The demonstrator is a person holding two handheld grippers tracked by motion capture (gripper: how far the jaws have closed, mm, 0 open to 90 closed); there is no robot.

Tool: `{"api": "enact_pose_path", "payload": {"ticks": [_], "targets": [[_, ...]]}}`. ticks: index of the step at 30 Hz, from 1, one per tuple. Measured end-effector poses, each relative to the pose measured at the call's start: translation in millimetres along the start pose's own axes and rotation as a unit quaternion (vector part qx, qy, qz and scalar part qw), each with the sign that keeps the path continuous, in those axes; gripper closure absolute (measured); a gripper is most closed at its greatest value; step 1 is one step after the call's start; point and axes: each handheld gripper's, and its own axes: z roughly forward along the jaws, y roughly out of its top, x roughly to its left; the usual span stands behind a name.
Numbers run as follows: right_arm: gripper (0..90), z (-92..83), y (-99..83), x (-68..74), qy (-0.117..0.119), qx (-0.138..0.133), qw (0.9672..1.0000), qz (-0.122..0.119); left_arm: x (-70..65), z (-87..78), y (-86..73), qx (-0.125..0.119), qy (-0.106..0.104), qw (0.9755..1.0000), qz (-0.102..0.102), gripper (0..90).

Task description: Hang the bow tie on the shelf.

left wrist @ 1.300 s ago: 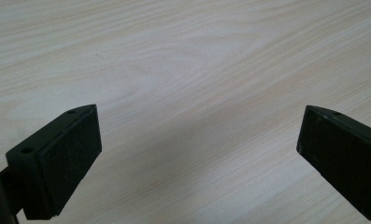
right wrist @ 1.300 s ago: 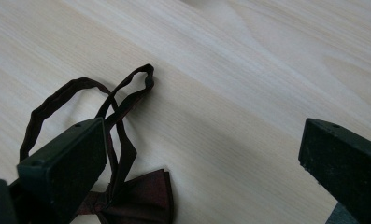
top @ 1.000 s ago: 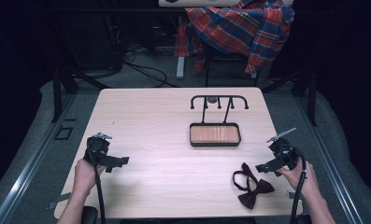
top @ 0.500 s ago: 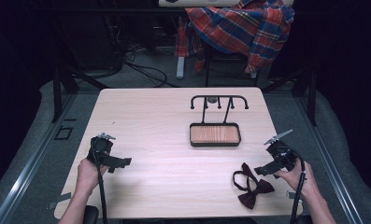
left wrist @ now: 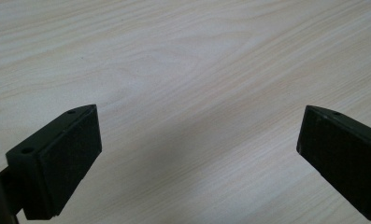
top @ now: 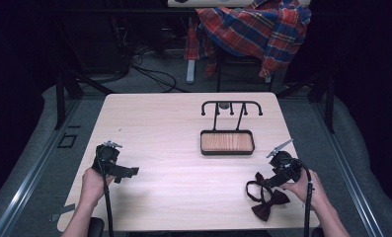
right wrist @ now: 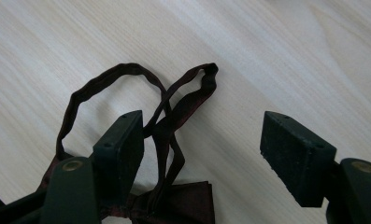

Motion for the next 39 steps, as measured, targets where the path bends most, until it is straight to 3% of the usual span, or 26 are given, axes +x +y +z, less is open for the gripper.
{"api": "enact_pose_path", "payload": {"ticks": [5,7,12,20,23,25,26,28,29,31,35,39], "targets": [[49.7,5.6,0.5,3.1,0.001,0.019,0.9998,-0.006,-2.0,1.9,2.1,0.002,0.0,1.0,0.002,0.1],[50.5,7.5,0.0,4.7,0.004,0.013,0.9999,0.001,-3.7,3.3,3.6,0.006,-0.001,1.0,0.006,0.1],[56.2,12.8,0.3,8.6,0.008,0.045,0.9987,-0.022,-6.3,5.0,4.7,0.007,-0.001,0.9999,0.013,0.1],[65.0,20.6,0.8,13.1,0.012,0.057,0.998,-0.023,-9.9,6.4,7.2,0.011,-0.002,0.9996,0.025,0.1],[66.9,22.8,2.4,14.5,0.006,0.075,0.9965,-0.036,-9.7,5.9,6.9,0.011,-0.002,0.9996,0.024,0.1],[70.0,24.8,2.7,16.5,0.008,0.08,0.9962,-0.035,-9.7,4.9,6.9,0.01,-0.001,0.9997,0.024,0.1],[72.1,27.5,0.7,18.6,0.007,0.068,0.9974,-0.024,-9.5,4.3,7.2,0.009,0.0,0.9996,0.025,0.1],[77.9,25.1,3.1,17.4,-0.005,0.099,0.9939,-0.049,-9.5,3.4,7.7,0.006,-0.001,0.9997,0.025,0.2],[82.3,26.3,1.5,18.8,-0.006,0.088,0.9953,-0.04,-9.3,3.7,7.8,0.007,-0.001,0.9997,0.025,0.2],[85.4,25.3,1.6,18.4,-0.011,0.091,0.9949,-0.044,-8.9,4.0,8.0,0.007,0.0,0.9996,0.027,0.1],[87.5,23.5,2.4,18.1,-0.016,0.096,0.9941,-0.049,-8.5,4.2,8.1,0.008,-0.001,0.9996,0.028,0.2],[88.0,22.8,1.9,19.0,-0.013,0.072,0.9967,-0.035,-7.4,4.7,8.0,0.007,-0.001,0.9996,0.028,0.2]]}}
